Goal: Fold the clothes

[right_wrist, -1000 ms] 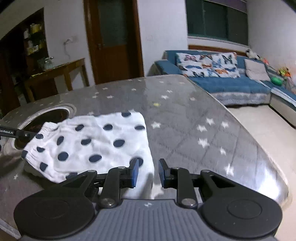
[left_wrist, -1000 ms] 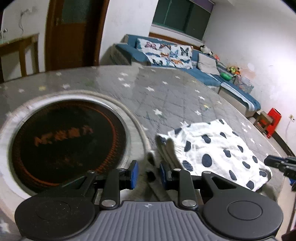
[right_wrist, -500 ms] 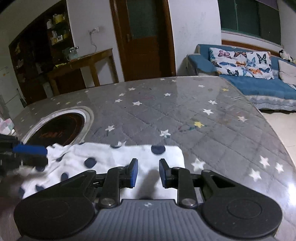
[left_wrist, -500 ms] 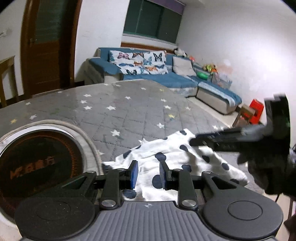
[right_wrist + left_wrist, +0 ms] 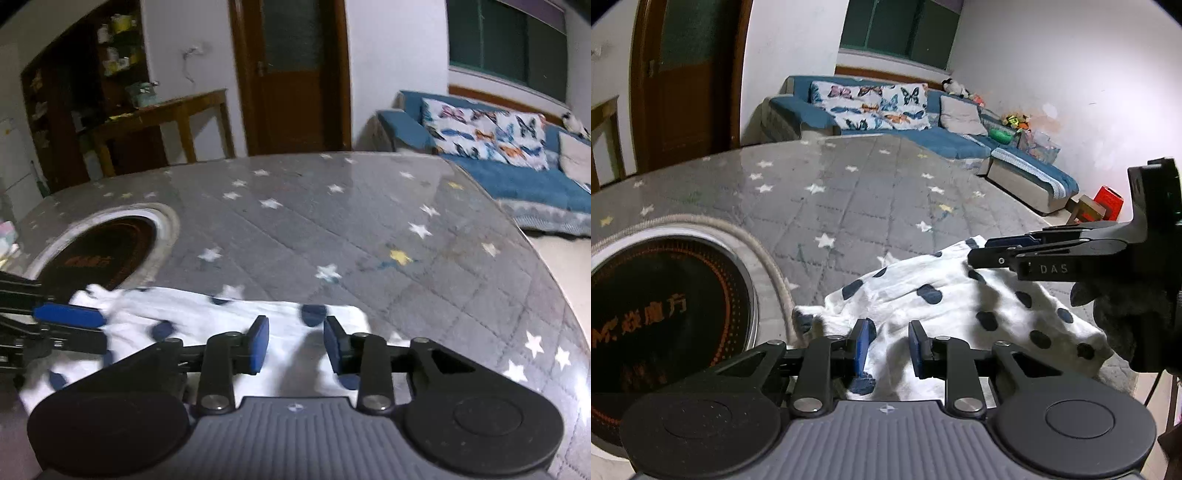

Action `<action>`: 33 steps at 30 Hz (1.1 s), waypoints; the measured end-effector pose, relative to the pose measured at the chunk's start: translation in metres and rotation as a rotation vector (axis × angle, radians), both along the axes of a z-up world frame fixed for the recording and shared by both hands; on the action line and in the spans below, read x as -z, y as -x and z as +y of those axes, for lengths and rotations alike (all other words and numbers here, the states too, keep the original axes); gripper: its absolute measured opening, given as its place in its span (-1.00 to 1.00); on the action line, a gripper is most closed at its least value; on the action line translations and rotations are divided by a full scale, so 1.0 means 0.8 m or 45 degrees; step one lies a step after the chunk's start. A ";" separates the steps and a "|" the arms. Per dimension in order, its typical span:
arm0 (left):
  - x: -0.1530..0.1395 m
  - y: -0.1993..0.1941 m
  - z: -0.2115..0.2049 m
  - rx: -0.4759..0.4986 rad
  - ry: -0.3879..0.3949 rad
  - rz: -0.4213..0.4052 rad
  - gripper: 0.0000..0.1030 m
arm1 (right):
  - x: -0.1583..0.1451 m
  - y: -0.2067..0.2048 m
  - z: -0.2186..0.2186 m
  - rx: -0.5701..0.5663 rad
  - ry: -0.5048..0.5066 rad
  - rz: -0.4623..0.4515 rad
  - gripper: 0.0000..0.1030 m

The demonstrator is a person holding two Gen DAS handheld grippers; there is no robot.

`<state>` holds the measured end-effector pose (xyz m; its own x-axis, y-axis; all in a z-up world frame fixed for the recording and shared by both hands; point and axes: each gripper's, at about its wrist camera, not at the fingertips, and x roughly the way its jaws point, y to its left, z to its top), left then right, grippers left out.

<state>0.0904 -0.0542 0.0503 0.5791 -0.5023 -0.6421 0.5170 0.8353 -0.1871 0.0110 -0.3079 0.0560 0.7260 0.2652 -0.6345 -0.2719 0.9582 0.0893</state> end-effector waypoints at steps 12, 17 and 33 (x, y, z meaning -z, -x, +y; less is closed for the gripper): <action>0.008 -0.005 0.006 -0.027 0.024 0.031 -0.50 | 0.012 0.056 0.065 -0.238 0.124 -0.040 -0.16; -0.005 0.011 0.010 -0.017 0.044 -0.013 -0.49 | 0.000 0.091 0.080 -0.297 0.093 -0.087 -0.05; 0.002 0.039 0.017 -0.019 0.034 -0.042 -0.49 | 0.005 0.136 0.088 -0.309 0.081 -0.152 0.03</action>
<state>0.0593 -0.0402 0.0486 0.6075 -0.5101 -0.6088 0.5105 0.8380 -0.1927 -0.0976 -0.2376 0.0517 0.7169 0.4030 -0.5689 -0.4992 0.8663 -0.0154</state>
